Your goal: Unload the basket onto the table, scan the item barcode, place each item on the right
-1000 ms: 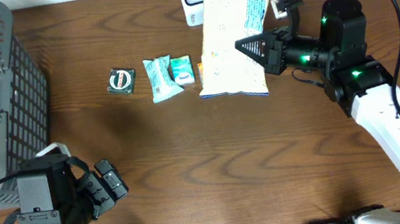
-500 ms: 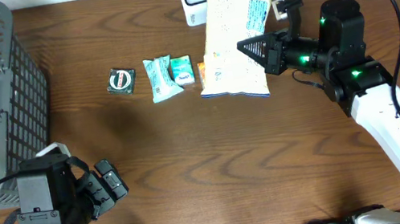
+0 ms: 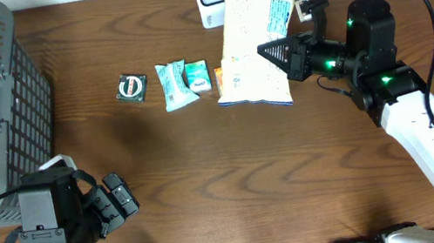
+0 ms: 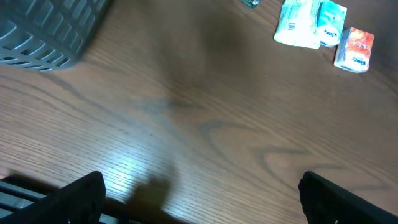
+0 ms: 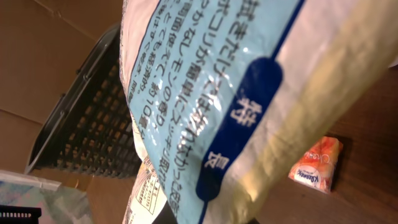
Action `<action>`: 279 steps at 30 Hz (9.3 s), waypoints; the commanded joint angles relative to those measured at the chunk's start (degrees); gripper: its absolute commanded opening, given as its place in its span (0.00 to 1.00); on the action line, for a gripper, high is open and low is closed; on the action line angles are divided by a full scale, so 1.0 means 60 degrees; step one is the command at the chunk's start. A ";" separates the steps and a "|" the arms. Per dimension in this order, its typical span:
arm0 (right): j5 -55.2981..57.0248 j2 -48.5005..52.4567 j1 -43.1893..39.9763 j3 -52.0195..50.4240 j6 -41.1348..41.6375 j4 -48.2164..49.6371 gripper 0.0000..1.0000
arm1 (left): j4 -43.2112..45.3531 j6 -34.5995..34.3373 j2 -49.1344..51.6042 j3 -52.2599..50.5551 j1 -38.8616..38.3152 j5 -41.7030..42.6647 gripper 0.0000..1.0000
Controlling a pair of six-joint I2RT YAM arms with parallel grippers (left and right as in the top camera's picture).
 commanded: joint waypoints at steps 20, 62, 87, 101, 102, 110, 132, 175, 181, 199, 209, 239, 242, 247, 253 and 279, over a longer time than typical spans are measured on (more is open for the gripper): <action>-0.0073 0.0004 0.0076 0.0175 -0.0004 -0.0076 0.01 | -0.0025 -0.0055 0.0004 -0.0004 -0.0022 -0.0051 0.97; -0.0066 0.0018 0.0557 0.0175 -0.0761 -0.0514 0.01 | -0.0025 -0.0055 0.0004 -0.0004 -0.0022 -0.0051 0.98; 0.6404 0.0022 0.0783 0.0816 -0.2641 -0.3501 0.02 | -0.0025 -0.0055 0.0004 -0.0004 -0.0022 -0.0051 0.98; 1.5398 0.2473 0.2750 0.1657 -0.4801 -0.5136 0.01 | -0.0025 -0.0055 0.0004 -0.0004 -0.0022 -0.0051 0.98; 1.5642 0.2765 0.2860 0.1657 -0.4823 -0.5144 0.01 | -0.0025 -0.0055 0.0004 -0.0004 -0.0022 -0.0051 0.98; 1.5522 0.4207 0.4124 0.1657 -0.4626 -0.5705 0.22 | -0.0025 -0.0055 0.0004 -0.0004 -0.0022 -0.0051 0.98; 0.9220 0.4197 0.2830 0.5136 -0.3770 -0.9194 0.85 | -0.0025 -0.0055 0.0004 -0.0004 -0.0022 -0.0051 0.98; 0.7063 0.4266 0.1570 0.0688 -0.3963 -0.5351 0.01 | -0.0025 -0.0055 0.0004 -0.0004 -0.0022 -0.0051 0.98; 0.7402 0.4248 0.1570 0.2619 -0.3960 -0.6575 0.01 | -0.0025 -0.0055 0.0004 -0.0004 -0.0022 -0.0051 0.98; 0.6943 0.4586 0.1625 0.5792 -0.2022 -0.1996 0.01 | -0.0025 -0.0055 0.0004 -0.0004 -0.0022 -0.0051 0.98; 0.6958 0.8120 0.1661 0.9347 -0.1534 -0.0470 0.01 | -0.0025 -0.0055 0.0004 -0.0004 -0.0022 -0.0051 0.98; 0.6998 0.8382 0.0663 0.9446 -0.2350 0.0197 0.01 | -0.0025 -0.0055 0.0004 -0.0004 -0.0022 -0.0051 0.98; 0.6998 0.7894 0.0149 0.9446 -0.3399 -0.1137 0.01 | -0.0025 -0.0055 0.0004 -0.0004 -0.0022 -0.0051 0.98; 0.7249 0.7493 -0.0801 0.9446 -0.5089 -0.3399 0.01 | -0.0025 -0.0055 0.0004 -0.0004 -0.0022 -0.0051 0.98; 0.9180 0.7515 -0.2022 0.9355 -0.5949 -0.5734 0.01 | -0.0025 -0.0055 0.0004 -0.0004 -0.0022 -0.0051 0.98; 0.7446 0.6994 -0.3916 0.9158 -0.6284 -0.8236 0.52 | -0.0025 -0.0055 0.0004 -0.0004 -0.0022 -0.0051 0.98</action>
